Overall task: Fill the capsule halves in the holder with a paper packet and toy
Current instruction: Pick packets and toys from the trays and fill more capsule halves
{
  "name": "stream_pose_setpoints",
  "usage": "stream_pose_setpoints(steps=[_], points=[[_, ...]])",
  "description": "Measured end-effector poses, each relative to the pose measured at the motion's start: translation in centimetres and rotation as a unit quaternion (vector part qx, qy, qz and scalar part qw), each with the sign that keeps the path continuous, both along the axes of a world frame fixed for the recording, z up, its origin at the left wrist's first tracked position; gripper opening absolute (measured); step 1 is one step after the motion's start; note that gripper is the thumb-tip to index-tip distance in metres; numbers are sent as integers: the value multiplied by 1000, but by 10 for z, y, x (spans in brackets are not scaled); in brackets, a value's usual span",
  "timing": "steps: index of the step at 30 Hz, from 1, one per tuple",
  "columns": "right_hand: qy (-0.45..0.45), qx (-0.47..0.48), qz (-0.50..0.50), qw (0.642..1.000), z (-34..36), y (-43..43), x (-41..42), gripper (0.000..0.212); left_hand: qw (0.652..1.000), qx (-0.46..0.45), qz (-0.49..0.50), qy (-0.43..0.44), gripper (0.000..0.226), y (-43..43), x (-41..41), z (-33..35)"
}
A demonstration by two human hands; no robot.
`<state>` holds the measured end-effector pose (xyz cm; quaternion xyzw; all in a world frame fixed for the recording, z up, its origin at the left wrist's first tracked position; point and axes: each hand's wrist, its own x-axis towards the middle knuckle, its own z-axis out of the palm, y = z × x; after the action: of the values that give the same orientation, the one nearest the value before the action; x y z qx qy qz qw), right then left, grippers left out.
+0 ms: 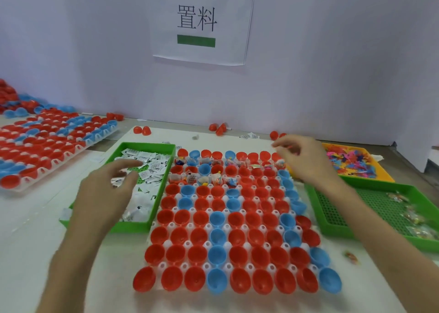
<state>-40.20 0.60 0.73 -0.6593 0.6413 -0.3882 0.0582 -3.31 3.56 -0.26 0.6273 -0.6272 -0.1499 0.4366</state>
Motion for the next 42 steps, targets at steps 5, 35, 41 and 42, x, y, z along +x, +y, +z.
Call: stream_pose_setpoints(steps=[5,35,41,42], points=[[82,140,-103,981,-17,-2,-78,33,930,242,-56,-270,58,-42,17,-25],[-105,-98,-189,971,-29,28,-99,6,990,-112,41,80,25,-46,32,-57],[-191,-82,-102,973,-15,48,-94,31,991,-100,25,83,21,-47,35,-58],[-198,-73,-92,973,-13,52,-95,35,992,-90,30,80,19,-47,34,-58]])
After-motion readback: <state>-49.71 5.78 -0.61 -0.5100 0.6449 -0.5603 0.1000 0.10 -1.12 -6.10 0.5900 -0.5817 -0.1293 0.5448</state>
